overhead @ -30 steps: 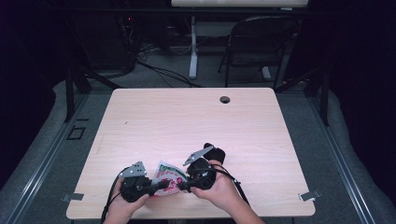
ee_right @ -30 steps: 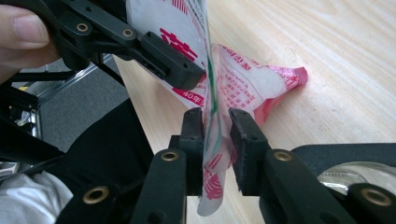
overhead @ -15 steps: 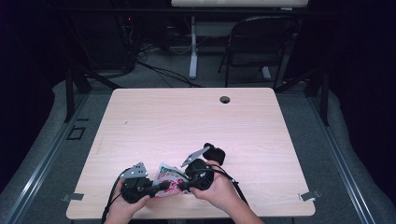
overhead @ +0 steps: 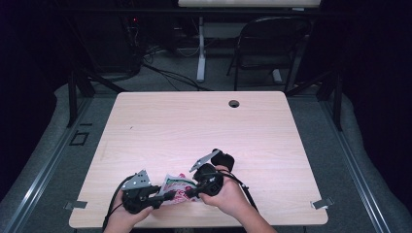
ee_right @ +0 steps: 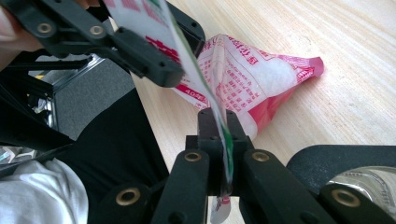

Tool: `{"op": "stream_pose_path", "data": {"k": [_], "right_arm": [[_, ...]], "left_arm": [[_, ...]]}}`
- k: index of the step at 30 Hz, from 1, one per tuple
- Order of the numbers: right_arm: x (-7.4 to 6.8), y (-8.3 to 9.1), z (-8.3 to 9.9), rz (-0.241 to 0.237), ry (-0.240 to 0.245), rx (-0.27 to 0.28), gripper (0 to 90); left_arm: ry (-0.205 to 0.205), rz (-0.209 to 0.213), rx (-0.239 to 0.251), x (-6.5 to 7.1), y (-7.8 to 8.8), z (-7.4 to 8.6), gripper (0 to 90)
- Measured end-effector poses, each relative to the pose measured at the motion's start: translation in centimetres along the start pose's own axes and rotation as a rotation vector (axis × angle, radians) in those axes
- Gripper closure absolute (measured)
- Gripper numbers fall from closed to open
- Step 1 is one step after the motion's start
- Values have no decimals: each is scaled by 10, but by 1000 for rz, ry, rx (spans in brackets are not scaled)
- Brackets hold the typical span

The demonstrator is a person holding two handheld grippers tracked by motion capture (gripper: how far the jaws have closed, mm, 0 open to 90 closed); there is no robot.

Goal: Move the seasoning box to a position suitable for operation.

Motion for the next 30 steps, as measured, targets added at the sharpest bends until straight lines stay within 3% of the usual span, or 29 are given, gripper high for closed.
{"op": "stream_pose_path", "data": {"k": [6,15,21,23,30], "right_arm": [[0,0,-2,-15,-8,2,900],[-1,0,-4,-10,15,-6,900],[-1,0,-4,-14,14,-8,900],[-1,0,-5,-16,13,-7,900],[0,0,-5,-16,11,-7,900]], "left_arm": [[20,-25,11,-7,5,-1,512],[7,-41,0,-10,12,3,501],[40,-26,-6,-17,11,10,329],[44,-39,-11,-21,10,14,278],[35,-25,-12,-22,8,20,193]]}}
Point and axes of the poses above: each handheld gripper's, and its own axes: y roughly backward along the jaws, z roughly out of its underside, x roughly to its right, the point moved 10 cm from there along -y, roughly forward along the jaws, and after that the axes turned 1 degree about z, right-handed, at the moved point
